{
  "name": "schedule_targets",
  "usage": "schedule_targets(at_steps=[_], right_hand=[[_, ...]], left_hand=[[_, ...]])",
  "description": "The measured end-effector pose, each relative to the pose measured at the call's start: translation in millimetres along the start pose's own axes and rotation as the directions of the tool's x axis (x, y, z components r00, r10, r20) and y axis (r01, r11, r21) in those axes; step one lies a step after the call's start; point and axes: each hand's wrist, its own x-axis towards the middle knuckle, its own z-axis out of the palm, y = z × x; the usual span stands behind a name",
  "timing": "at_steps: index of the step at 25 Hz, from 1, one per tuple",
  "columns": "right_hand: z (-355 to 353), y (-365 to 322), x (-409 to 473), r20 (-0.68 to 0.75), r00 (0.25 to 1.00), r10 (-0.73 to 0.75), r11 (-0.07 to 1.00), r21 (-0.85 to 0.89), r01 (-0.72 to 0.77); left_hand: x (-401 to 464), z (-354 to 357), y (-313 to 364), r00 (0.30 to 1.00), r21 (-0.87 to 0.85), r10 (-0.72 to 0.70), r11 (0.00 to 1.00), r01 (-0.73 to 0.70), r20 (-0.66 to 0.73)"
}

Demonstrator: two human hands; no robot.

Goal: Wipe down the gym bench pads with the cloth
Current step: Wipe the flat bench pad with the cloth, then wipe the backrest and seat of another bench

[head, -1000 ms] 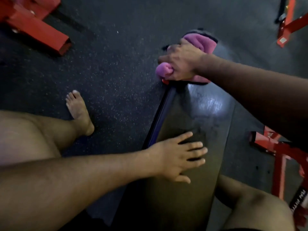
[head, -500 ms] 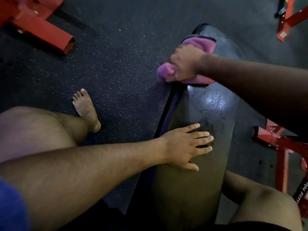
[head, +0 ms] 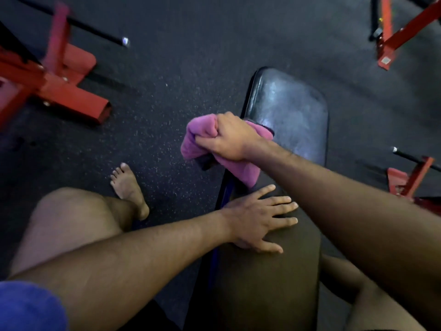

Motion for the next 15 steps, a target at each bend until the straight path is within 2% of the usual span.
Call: schedule_targets(at_steps=[2, 4, 5, 6, 8, 10, 12, 15], right_hand=[[-25, -3, -17, -0.172, 0.985, -0.024, 0.991, 0.123, 0.046], [-50, 2, -42, -0.267, 0.962, -0.061, 0.97, 0.21, 0.12], [-60, 8, -55, -0.303, 0.951, -0.063, 0.958, 0.248, 0.142], [-70, 12, -69, -0.352, 0.935, -0.034, 0.944, 0.295, 0.146], [-88, 12, -92, -0.469, 0.872, 0.143, 0.894, 0.44, 0.09], [-104, 2, -101, -0.518, 0.799, 0.306, 0.806, 0.588, 0.072], [-120, -13, -102, -0.493, 0.786, 0.374, 0.739, 0.67, 0.069], [-137, -19, -89, -0.479, 0.794, 0.375, 0.708, 0.701, 0.088]], left_hand=[[-3, -19, 1, 0.998, -0.171, -0.057, 0.983, 0.061, 0.026], [-7, -48, 1, 0.969, -0.305, -0.214, 0.921, 0.241, 0.12], [-13, -61, -1, 0.939, -0.312, -0.297, 0.888, 0.339, 0.173], [-21, -78, -2, 0.909, -0.271, -0.363, 0.871, 0.409, 0.204], [-45, -115, -11, 0.861, -0.132, -0.457, 0.861, 0.491, 0.225], [-65, -150, -24, 0.799, -0.035, -0.555, 0.816, 0.577, 0.231], [-84, -183, -41, 0.711, 0.021, -0.675, 0.728, 0.686, 0.197], [-97, -223, -75, 0.598, 0.082, -0.795, 0.606, 0.791, 0.1]])
